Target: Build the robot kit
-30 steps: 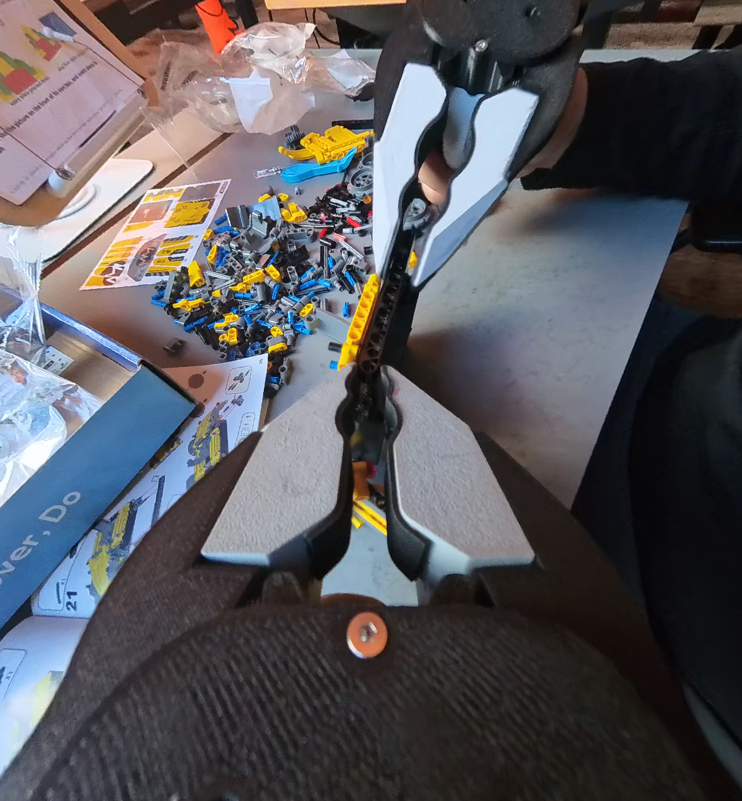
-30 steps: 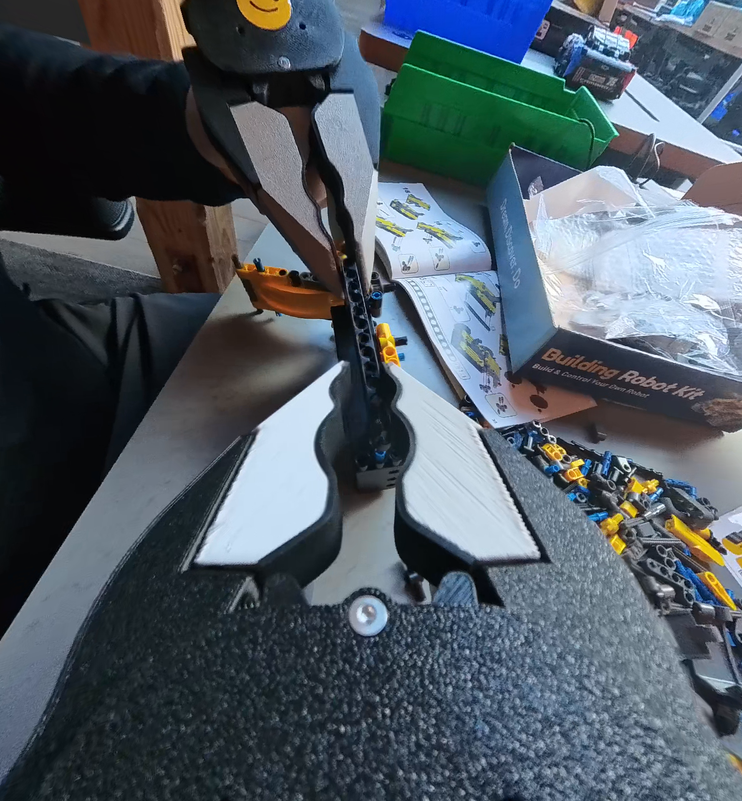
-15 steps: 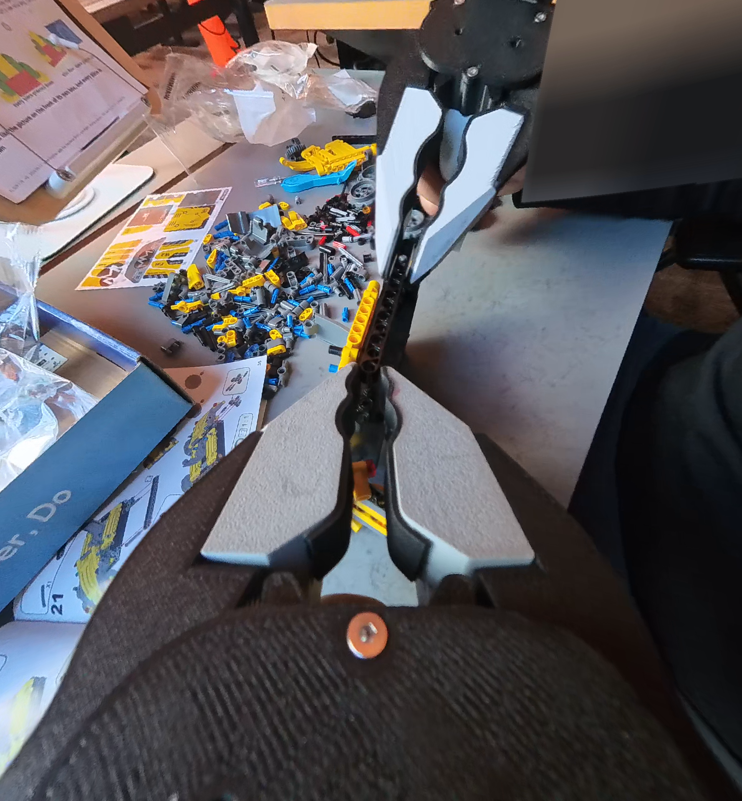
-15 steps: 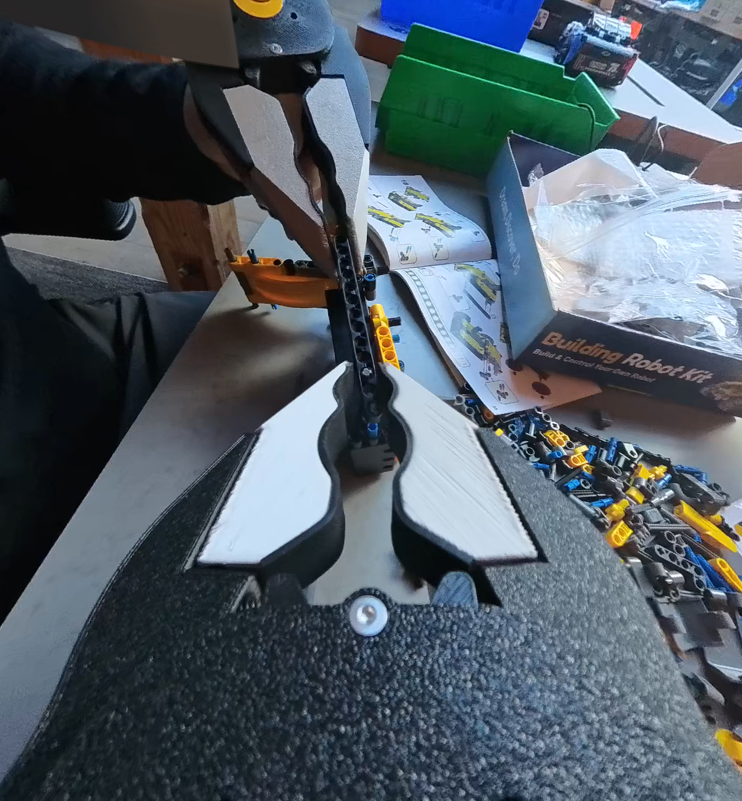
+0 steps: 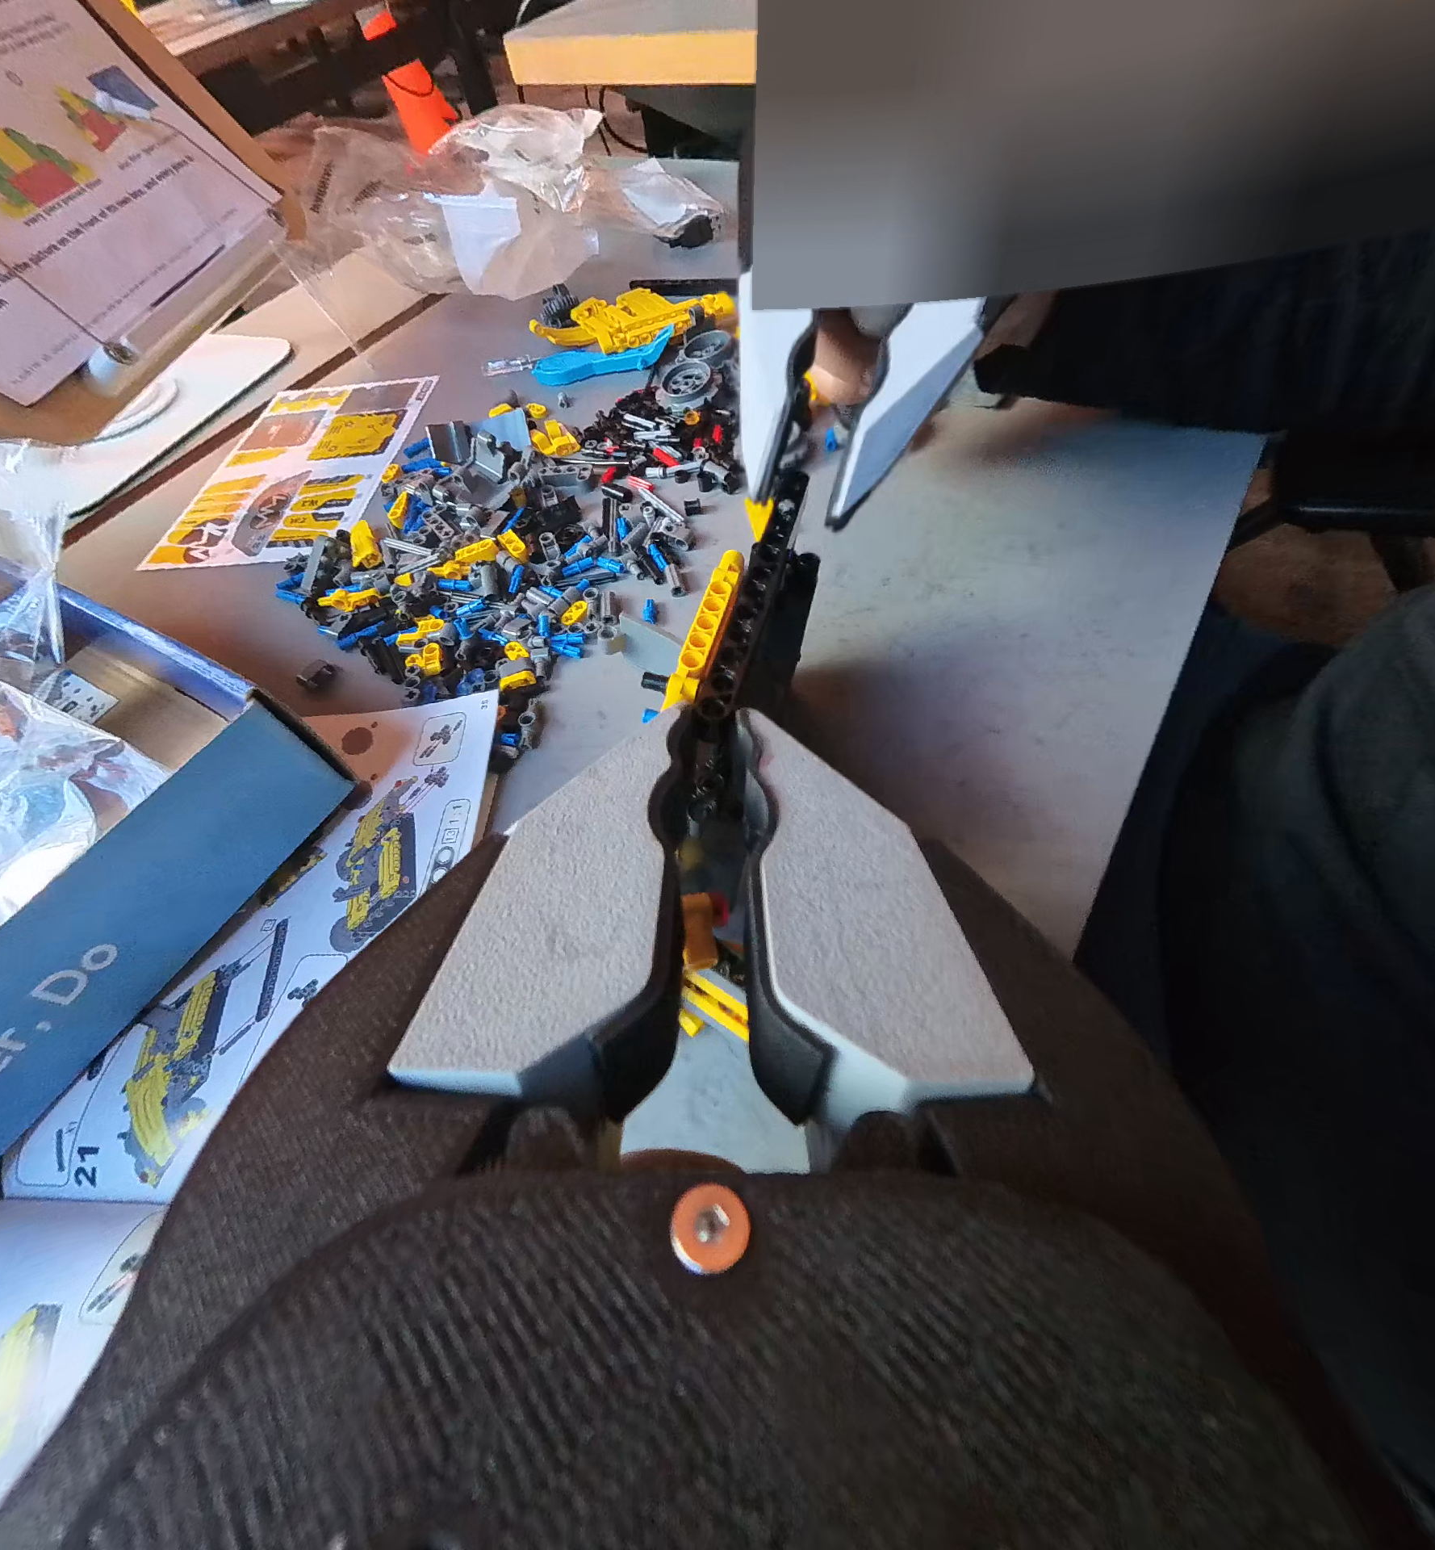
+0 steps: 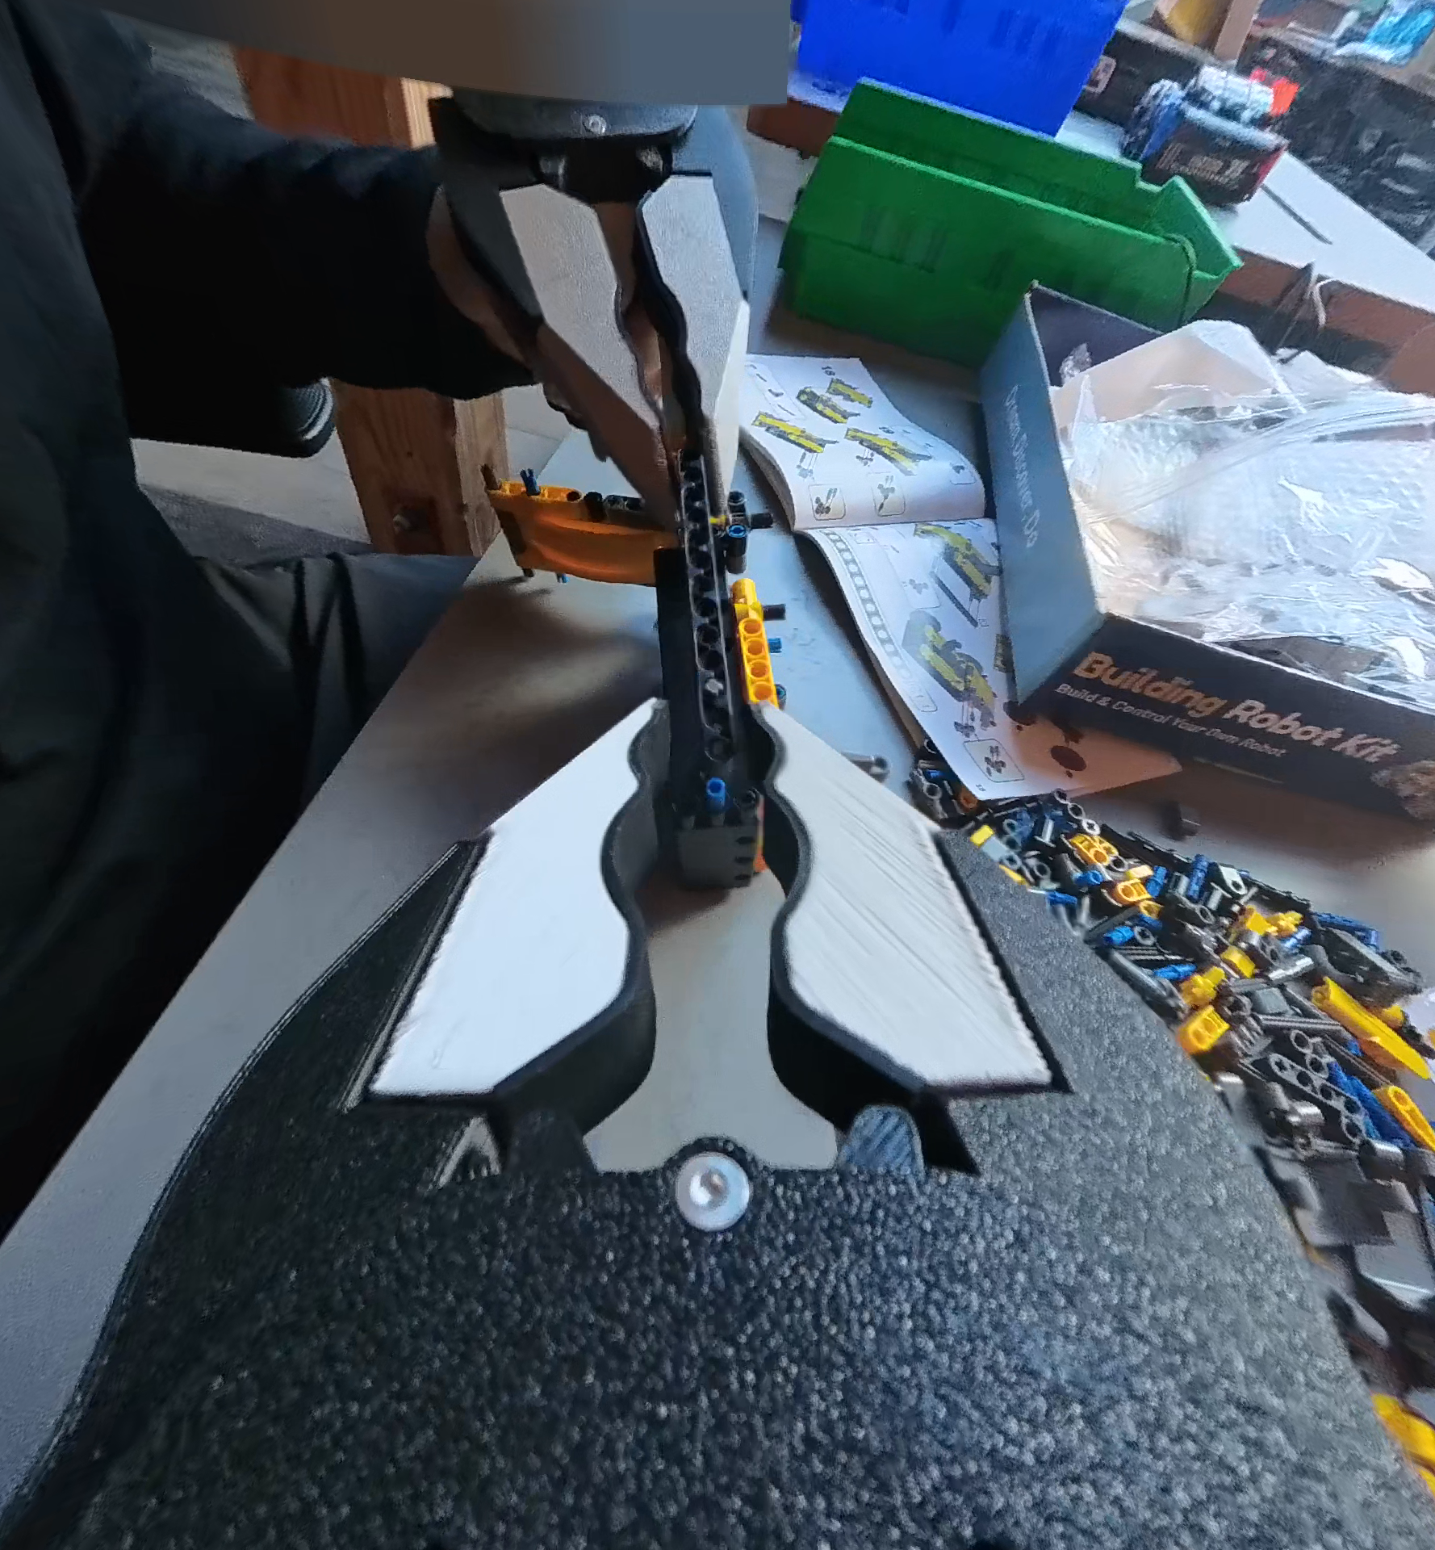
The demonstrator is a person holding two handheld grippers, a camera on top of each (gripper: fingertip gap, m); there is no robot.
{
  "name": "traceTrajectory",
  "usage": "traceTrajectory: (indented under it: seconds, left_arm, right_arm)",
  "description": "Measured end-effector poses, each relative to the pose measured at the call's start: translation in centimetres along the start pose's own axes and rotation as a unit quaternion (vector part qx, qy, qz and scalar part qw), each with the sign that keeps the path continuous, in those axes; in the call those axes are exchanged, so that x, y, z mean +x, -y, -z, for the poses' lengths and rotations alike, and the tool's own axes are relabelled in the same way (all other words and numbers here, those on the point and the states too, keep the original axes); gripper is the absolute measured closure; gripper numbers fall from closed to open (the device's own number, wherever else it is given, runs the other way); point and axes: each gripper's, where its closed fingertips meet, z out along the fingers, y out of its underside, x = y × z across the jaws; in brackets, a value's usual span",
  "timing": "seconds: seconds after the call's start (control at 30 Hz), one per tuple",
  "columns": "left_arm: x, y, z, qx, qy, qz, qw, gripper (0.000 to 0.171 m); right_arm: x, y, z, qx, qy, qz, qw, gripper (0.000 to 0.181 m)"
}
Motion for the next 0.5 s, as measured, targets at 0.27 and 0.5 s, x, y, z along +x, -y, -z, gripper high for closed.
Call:
traceTrajectory:
  seconds: [0.27, 0.5]
  left_arm:
    - [0.0, 0.1, 0.0, 0.002, 0.001, -0.002, 1.0, 0.167]
    - [0.0, 0.1, 0.0, 0.001, 0.004, -0.002, 1.0, 0.167]
  right_arm:
    - [0.4, 0.3, 0.5, 0.016, -0.003, -0.016, 1.0, 0.158]
    - [-0.3, 0.8, -0.9, 0.027, 0.001, -0.016, 1.0, 0.159]
